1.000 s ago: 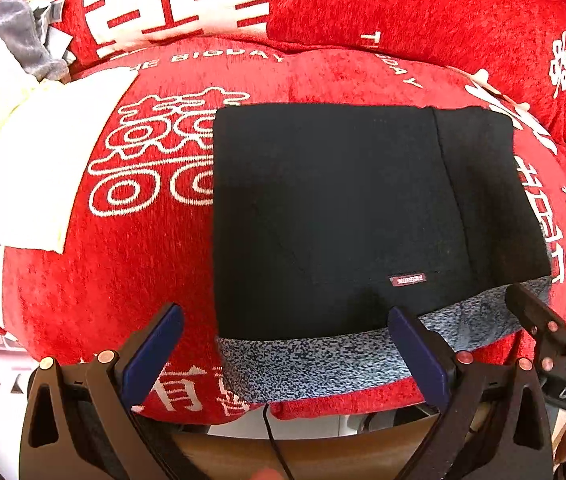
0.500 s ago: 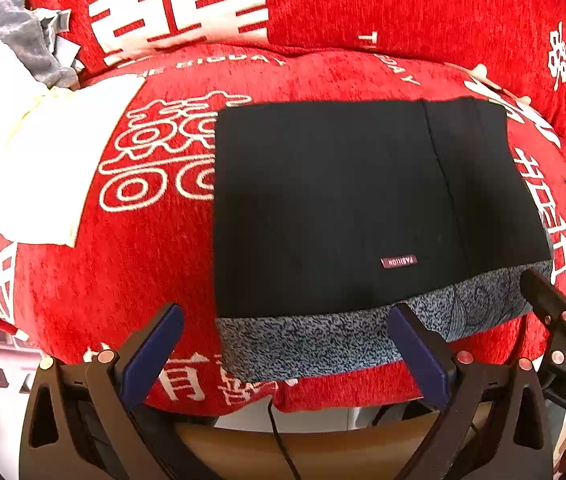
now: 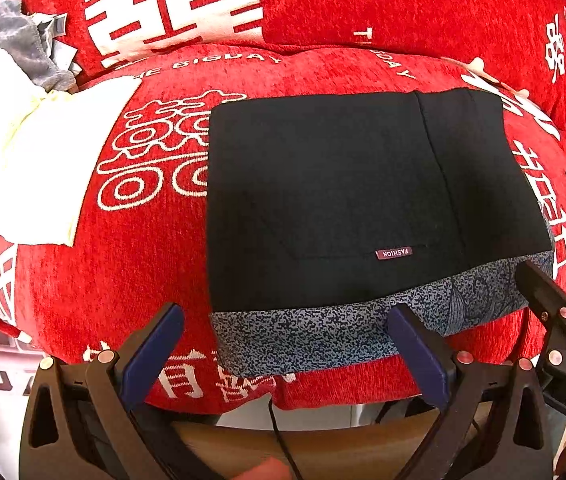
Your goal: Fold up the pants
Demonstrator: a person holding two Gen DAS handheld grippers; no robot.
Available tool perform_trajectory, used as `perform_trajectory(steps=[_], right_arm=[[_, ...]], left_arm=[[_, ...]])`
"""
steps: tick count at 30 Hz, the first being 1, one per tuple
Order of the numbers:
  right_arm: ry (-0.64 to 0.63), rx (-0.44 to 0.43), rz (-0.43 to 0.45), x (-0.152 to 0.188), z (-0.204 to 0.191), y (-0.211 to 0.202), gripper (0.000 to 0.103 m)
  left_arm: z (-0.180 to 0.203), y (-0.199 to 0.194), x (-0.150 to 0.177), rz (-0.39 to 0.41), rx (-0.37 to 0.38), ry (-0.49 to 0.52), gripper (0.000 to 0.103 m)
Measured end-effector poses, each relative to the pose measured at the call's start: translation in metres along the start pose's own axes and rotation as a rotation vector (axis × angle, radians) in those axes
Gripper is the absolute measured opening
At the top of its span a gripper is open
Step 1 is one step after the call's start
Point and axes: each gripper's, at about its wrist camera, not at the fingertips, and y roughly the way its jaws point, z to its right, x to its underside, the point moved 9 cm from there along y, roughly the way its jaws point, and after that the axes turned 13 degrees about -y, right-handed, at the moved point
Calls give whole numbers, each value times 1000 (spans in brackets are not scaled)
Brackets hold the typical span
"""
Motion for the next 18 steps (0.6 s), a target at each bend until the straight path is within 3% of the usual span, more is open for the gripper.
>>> perform_trajectory(steps=[18], right_arm=[[6, -14, -4, 2, -3, 1, 103]], left_arm=[[0, 3, 1, -15, -1, 0, 102]])
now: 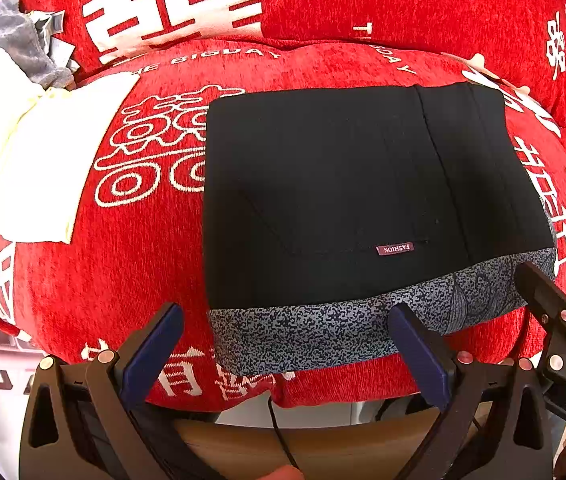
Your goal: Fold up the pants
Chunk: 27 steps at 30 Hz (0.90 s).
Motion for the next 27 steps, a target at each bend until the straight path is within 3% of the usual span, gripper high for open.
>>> perform_trajectory(steps=[27], right_arm=[[-2, -5, -3, 3, 0, -1, 103]], left_arm=[[0, 0, 1, -7, 5, 0, 102]])
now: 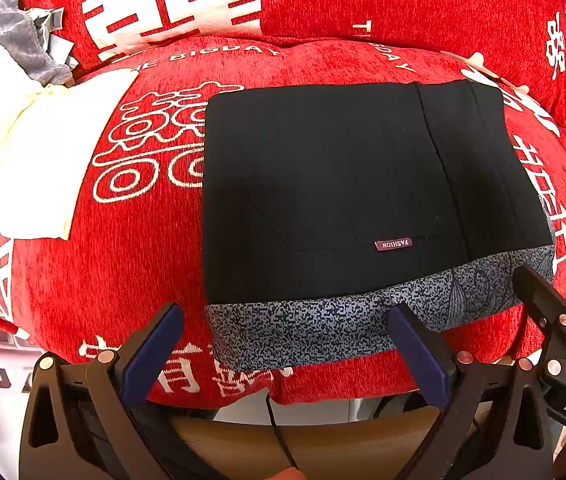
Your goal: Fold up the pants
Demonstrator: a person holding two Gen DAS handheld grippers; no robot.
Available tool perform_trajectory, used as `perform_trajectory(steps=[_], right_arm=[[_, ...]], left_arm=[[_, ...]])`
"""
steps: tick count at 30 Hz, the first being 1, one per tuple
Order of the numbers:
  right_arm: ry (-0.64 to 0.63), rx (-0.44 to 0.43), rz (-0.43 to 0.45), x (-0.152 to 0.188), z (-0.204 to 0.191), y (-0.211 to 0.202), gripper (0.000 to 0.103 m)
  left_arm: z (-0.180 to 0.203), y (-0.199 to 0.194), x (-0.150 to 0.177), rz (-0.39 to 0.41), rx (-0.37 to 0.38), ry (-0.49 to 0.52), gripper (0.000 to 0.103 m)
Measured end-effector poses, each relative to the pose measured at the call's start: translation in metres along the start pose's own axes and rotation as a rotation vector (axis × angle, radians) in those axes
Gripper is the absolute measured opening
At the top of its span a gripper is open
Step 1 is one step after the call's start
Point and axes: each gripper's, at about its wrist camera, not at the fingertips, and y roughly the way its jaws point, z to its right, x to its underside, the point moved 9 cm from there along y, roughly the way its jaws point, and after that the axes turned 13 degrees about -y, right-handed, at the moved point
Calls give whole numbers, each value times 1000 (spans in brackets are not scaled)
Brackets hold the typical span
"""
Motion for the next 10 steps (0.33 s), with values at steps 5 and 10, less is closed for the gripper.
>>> perform_trajectory(steps=[5, 10], right_arm=[[2, -2, -2, 1, 0, 0, 103], [30, -37, -21, 18, -3, 6, 103]], left_arm=[[1, 0, 4, -2, 6, -5, 102], [-3, -1, 10, -1, 9, -5, 102]])
